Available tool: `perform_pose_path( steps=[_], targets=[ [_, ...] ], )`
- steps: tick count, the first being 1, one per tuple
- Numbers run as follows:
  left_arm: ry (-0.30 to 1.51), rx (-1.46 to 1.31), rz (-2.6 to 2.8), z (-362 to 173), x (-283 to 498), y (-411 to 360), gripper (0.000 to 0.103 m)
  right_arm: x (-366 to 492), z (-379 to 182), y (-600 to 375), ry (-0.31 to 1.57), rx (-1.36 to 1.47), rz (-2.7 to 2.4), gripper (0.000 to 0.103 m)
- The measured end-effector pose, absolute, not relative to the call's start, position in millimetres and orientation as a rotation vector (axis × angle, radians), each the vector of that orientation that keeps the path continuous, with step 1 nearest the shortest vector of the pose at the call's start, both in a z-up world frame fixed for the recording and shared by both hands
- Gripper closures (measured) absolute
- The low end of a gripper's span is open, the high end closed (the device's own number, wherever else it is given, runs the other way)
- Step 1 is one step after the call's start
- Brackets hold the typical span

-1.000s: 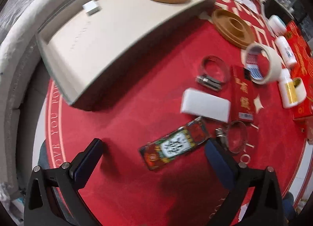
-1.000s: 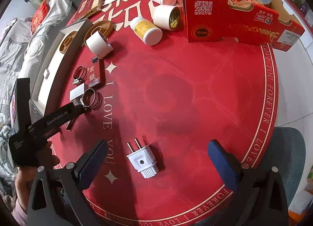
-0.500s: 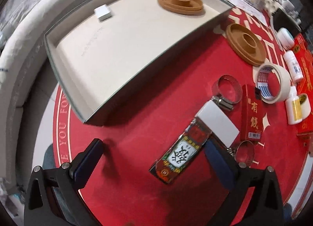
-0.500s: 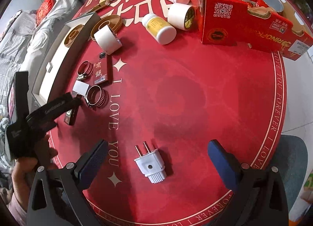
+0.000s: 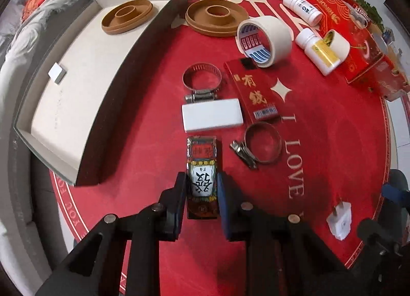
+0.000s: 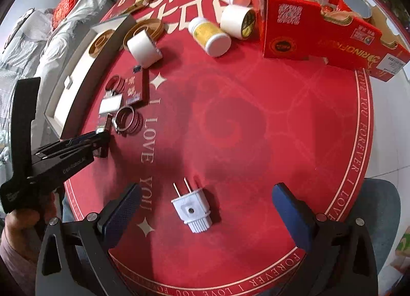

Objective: Organize rigid objects
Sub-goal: 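Move the left tool back over the table to the red-and-white packet, then grasp the red-and-white packet with the left tool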

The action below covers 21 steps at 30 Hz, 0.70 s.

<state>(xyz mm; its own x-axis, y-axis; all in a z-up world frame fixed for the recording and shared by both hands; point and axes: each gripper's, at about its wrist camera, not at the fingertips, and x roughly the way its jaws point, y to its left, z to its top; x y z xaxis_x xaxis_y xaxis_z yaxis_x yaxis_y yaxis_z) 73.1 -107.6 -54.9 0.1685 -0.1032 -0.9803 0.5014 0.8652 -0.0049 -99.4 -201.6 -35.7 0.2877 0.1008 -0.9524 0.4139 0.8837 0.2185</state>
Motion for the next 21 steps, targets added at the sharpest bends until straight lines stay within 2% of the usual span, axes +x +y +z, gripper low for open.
perform_pose_path(
  steps=[15,21],
  targets=[
    [1.308,0.228,-0.386,-33,26,-15,0.077,-82,-75,-159,1.440,0.293,-0.155,0.001],
    [1.299,0.237,-0.373,-37,14,-4,0.077,-77,-86,-142,1.475,0.155,-0.186,0.000]
  ],
)
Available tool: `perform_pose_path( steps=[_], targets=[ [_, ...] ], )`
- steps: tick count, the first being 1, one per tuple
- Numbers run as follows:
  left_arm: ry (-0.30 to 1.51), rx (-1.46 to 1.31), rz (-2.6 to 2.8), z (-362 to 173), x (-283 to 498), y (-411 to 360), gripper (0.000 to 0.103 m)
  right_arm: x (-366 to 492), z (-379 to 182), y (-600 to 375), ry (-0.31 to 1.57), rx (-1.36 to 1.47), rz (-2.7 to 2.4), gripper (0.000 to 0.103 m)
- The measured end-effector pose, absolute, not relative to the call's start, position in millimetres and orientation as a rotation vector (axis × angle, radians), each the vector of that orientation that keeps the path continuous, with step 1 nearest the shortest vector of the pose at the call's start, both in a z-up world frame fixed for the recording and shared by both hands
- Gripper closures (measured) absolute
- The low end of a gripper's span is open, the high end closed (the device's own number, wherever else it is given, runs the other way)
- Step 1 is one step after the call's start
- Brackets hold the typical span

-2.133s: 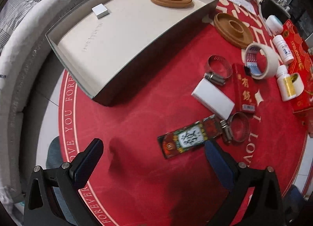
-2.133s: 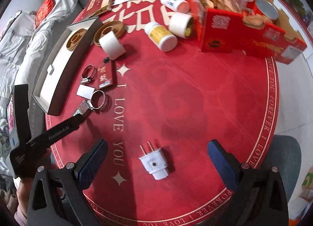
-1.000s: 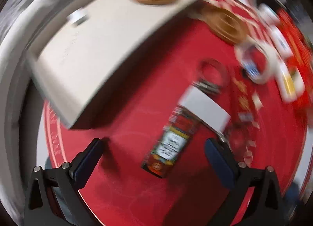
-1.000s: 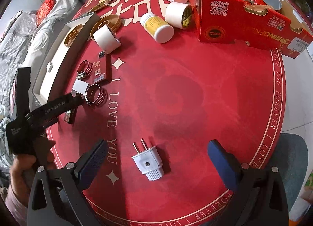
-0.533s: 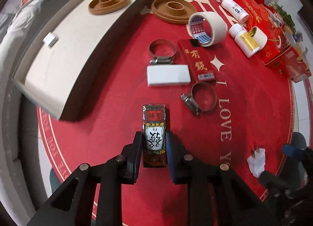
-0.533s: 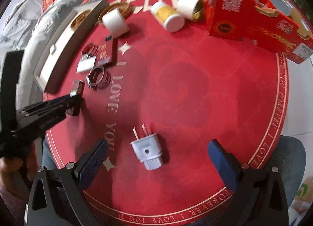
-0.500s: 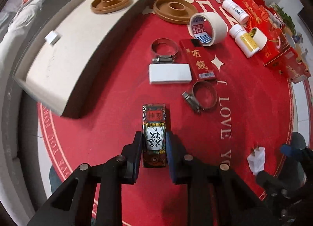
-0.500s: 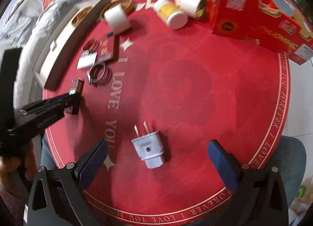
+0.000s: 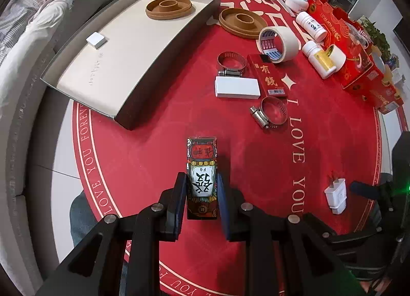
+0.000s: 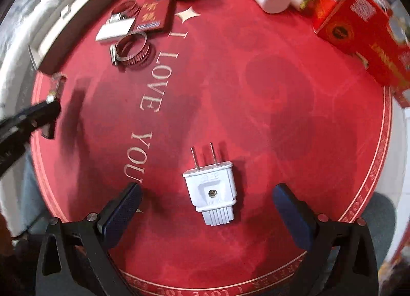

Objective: Organize rigid objects
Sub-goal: 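Grasp the red-and-white packet with the left tool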

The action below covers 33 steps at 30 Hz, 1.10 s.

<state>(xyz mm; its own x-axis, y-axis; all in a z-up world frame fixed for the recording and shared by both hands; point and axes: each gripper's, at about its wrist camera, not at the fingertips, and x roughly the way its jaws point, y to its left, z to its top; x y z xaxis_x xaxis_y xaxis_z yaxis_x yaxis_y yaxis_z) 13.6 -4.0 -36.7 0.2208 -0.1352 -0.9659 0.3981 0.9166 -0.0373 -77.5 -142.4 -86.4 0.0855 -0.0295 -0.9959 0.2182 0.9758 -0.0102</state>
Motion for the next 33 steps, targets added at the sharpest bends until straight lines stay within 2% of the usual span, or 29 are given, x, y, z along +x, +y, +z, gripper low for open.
perform_pose_path(
  steps=[19,21,23,24,26,27,33],
  targets=[
    [1.266,0.230,-0.358,-36,5,8,0.077,-72,-84,-138,1.452,0.146,-0.198,0.002],
    [1.262,0.221,-0.355,-35,5,11,0.077,-72,-79,-135,1.439,0.134,-0.188,0.012],
    [1.258,0.211,-0.352,-33,5,13,0.077,-74,-71,-127,1.420,0.118,-0.175,0.036],
    [1.256,0.208,-0.352,-32,5,14,0.077,-74,-68,-125,1.414,0.113,-0.171,0.042],
    [1.253,0.205,-0.353,-31,4,14,0.077,-73,-65,-123,1.408,0.115,-0.175,0.064],
    [1.252,0.204,-0.353,-31,3,15,0.077,-73,-63,-124,1.403,0.121,-0.182,0.071],
    [1.243,0.204,-0.352,-28,1,17,0.077,-70,-64,-125,1.402,0.131,-0.198,0.071]
  ],
)
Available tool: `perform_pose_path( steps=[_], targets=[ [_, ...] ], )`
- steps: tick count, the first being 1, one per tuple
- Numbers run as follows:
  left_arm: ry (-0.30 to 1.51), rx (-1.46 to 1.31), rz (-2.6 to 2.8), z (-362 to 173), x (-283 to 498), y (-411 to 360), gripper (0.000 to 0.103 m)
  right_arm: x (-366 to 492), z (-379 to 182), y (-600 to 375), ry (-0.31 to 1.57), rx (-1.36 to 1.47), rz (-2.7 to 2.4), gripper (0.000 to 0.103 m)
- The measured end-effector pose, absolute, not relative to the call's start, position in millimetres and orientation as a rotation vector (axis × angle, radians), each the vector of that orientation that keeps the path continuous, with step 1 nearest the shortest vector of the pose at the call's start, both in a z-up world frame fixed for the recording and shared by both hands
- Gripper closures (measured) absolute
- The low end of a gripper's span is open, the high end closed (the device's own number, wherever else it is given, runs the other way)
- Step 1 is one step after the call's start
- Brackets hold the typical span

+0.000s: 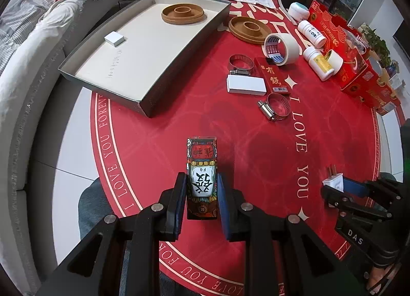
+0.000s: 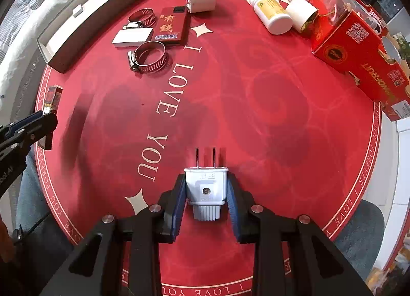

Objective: Organize rigid objects
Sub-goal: 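Grasp the red-and-white packet with the left tool, then carry the packet into the tray with the left tool while the right tool carries the white plug there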

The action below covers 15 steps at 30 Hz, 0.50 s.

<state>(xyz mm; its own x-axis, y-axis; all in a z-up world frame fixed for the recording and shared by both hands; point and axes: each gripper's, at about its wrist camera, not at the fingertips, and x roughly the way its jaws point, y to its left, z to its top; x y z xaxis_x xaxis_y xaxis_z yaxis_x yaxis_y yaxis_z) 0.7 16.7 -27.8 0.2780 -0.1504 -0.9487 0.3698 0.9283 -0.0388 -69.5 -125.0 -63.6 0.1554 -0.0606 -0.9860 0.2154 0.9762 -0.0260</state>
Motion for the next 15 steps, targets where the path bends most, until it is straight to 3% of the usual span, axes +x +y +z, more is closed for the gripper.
perform_pose_path(
  steps=[15],
  targets=[
    [1.233,0.213,-0.352,-25,-1,15,0.077,-84,-49,-134,1.385,0.183,-0.199,0.071]
  ],
)
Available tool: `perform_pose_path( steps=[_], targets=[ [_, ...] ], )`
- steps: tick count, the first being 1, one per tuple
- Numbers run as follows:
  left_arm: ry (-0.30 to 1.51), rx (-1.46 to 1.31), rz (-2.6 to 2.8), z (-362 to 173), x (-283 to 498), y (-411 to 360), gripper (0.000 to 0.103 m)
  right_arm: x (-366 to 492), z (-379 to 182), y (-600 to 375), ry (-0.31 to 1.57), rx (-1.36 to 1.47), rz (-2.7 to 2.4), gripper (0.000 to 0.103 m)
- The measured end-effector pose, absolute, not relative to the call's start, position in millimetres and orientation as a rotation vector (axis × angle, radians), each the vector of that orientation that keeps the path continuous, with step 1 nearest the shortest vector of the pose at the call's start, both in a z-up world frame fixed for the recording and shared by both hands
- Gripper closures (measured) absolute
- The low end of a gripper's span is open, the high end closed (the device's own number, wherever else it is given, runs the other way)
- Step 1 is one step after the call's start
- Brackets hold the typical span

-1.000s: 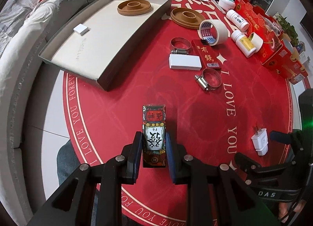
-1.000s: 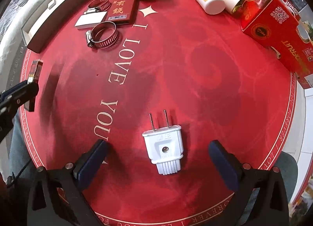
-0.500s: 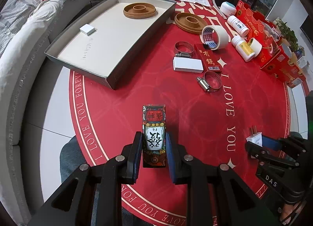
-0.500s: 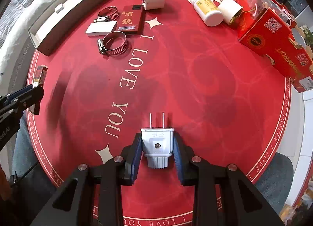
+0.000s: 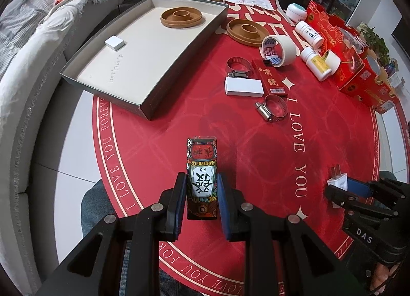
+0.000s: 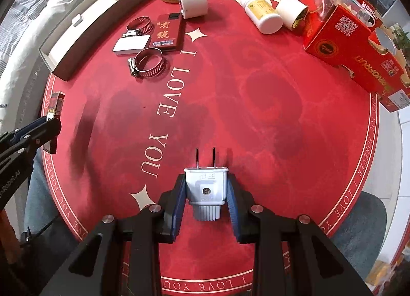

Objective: Organize rigid objects
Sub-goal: 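Carry the packet into the tray with the left tool while the right tool carries the white plug there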

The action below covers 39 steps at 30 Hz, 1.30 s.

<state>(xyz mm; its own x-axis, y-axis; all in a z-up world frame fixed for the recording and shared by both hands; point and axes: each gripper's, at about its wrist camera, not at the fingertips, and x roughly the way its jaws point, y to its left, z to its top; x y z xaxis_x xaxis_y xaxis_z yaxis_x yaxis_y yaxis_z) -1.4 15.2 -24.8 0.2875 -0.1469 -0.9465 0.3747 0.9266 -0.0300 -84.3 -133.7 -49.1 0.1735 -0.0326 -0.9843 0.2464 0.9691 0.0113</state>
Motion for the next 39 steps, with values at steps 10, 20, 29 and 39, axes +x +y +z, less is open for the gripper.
perform_pose_path(
  steps=[10,20,29,39],
  targets=[
    [1.232,0.208,-0.347,-24,-1,16,0.077,-81,-58,-137,1.397,0.223,-0.205,0.071],
    [1.180,0.099,-0.360,27,23,33,0.077,-70,0,-135,1.235,0.221,-0.155,0.071],
    [0.961,-0.031,-0.257,127,75,69,0.077,-8,117,-91,0.949,0.168,-0.018,0.071],
    [0.827,-0.062,-0.072,161,147,91,0.077,87,178,-69,0.831,0.181,0.061,0.071]
  ],
)
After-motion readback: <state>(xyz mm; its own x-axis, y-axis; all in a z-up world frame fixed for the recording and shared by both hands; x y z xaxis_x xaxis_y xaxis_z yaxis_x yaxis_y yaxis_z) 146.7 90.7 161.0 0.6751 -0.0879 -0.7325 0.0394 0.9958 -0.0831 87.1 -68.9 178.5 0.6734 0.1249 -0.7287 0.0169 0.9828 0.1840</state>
